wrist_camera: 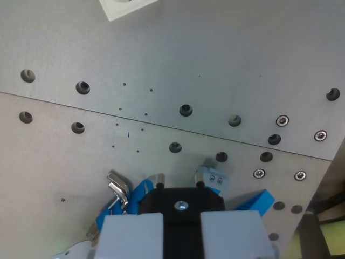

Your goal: Move above the white socket

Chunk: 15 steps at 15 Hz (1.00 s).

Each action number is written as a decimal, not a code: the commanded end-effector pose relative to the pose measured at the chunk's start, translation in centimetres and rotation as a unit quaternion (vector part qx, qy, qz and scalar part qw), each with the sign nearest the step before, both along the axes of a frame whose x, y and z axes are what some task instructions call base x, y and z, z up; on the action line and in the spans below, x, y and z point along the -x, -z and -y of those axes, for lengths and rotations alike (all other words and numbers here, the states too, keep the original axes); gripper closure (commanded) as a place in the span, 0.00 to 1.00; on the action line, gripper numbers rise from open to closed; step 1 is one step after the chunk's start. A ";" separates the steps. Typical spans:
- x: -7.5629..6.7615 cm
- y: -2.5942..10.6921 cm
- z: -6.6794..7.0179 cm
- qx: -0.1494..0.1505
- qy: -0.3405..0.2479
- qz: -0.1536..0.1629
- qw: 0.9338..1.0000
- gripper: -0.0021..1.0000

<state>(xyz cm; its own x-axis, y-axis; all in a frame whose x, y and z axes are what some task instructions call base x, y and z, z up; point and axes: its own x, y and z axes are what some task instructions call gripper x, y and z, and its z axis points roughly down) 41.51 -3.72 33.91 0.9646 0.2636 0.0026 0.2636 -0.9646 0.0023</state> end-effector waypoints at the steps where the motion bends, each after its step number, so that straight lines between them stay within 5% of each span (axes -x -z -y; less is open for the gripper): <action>1: 0.0 0.0 0.0 0.000 0.000 0.001 1.000 1.00; 15: -0.3 1.0 -0.2 0.000 -0.003 0.010 1.000 1.00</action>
<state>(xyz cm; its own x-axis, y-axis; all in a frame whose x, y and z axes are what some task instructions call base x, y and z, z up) 41.66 -3.66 33.33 0.9643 0.2646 -0.0059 0.2646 -0.9643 -0.0004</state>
